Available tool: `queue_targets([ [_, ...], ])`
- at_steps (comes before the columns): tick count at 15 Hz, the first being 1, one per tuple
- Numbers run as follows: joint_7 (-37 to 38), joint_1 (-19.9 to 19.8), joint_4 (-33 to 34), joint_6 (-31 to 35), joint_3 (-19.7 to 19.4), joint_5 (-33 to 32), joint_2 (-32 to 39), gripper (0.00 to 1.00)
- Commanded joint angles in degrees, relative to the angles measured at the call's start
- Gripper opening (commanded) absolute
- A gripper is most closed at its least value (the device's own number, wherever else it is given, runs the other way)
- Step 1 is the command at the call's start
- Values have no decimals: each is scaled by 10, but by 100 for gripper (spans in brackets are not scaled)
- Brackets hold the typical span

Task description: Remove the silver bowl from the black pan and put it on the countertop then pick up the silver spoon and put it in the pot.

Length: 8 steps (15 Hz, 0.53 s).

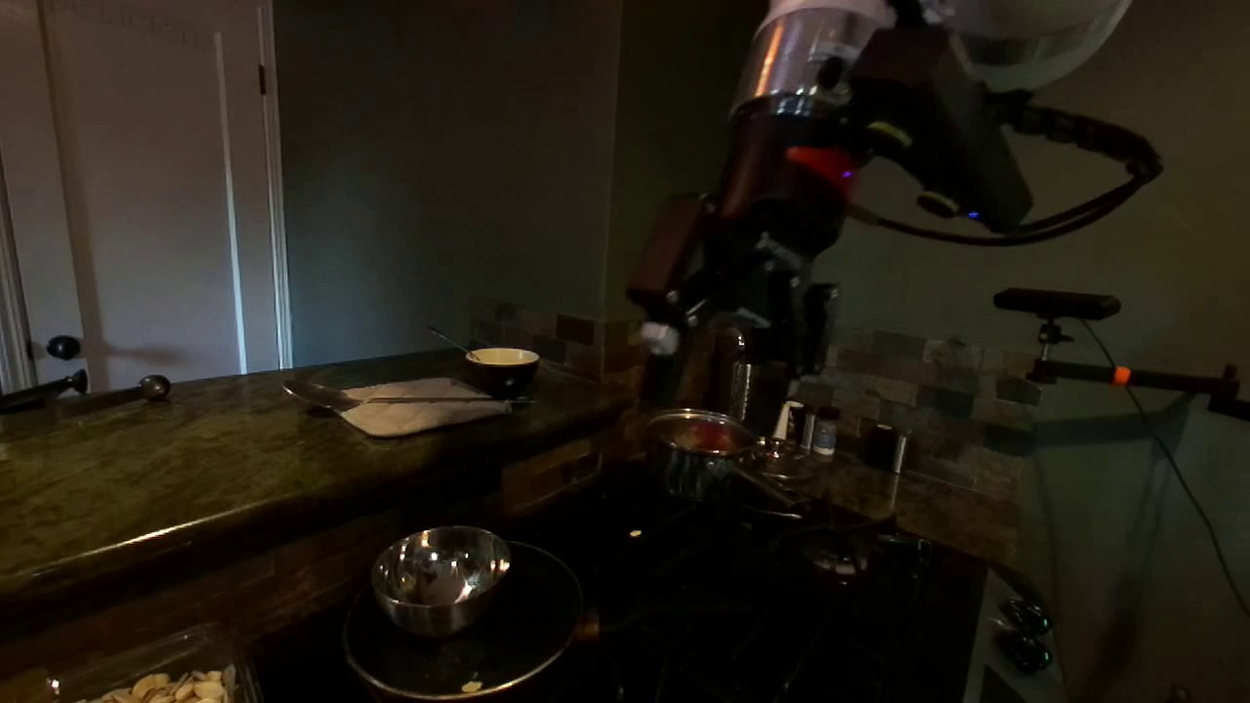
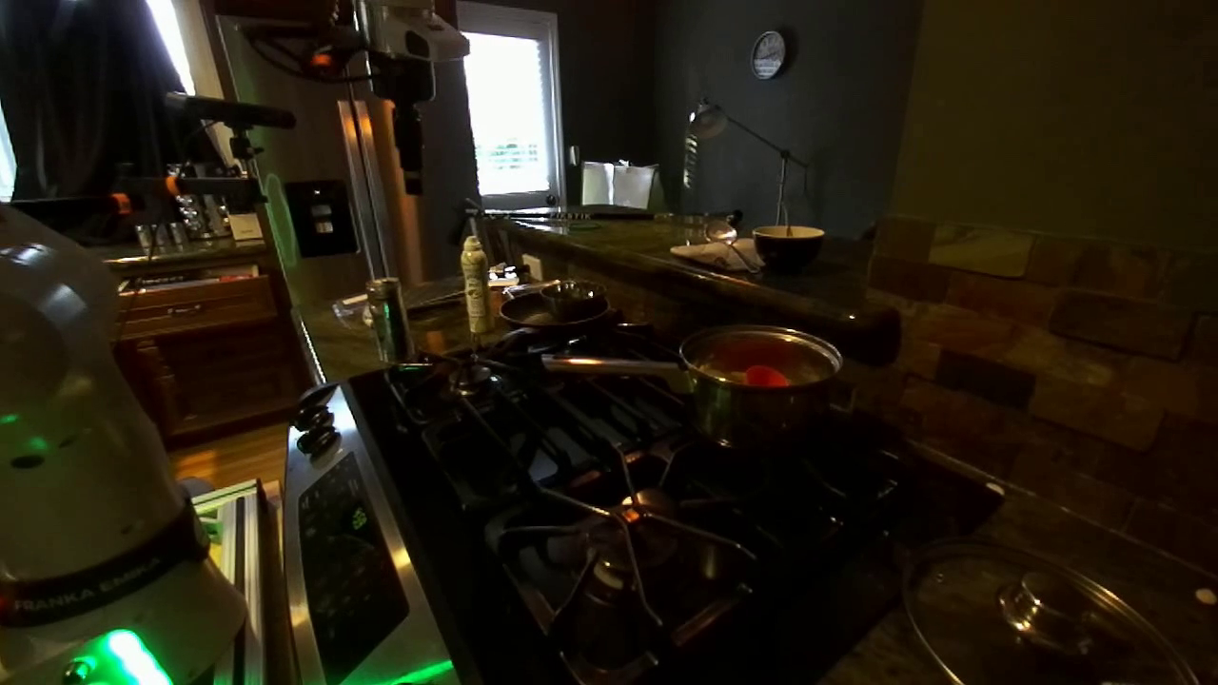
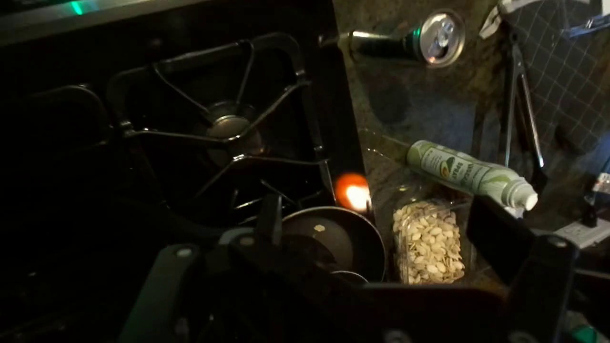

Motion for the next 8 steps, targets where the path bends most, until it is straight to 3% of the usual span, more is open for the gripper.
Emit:
queue_targets([
  [1, 53, -19, 41, 91, 34, -79, 115, 100],
  [4, 85, -37, 63, 94, 20, -186, 183, 100],
  [5, 68, -2, 31, 99, 4, -148, 132, 100],
  [8, 65, 0, 39, 100, -10, -154, 157, 100],
])
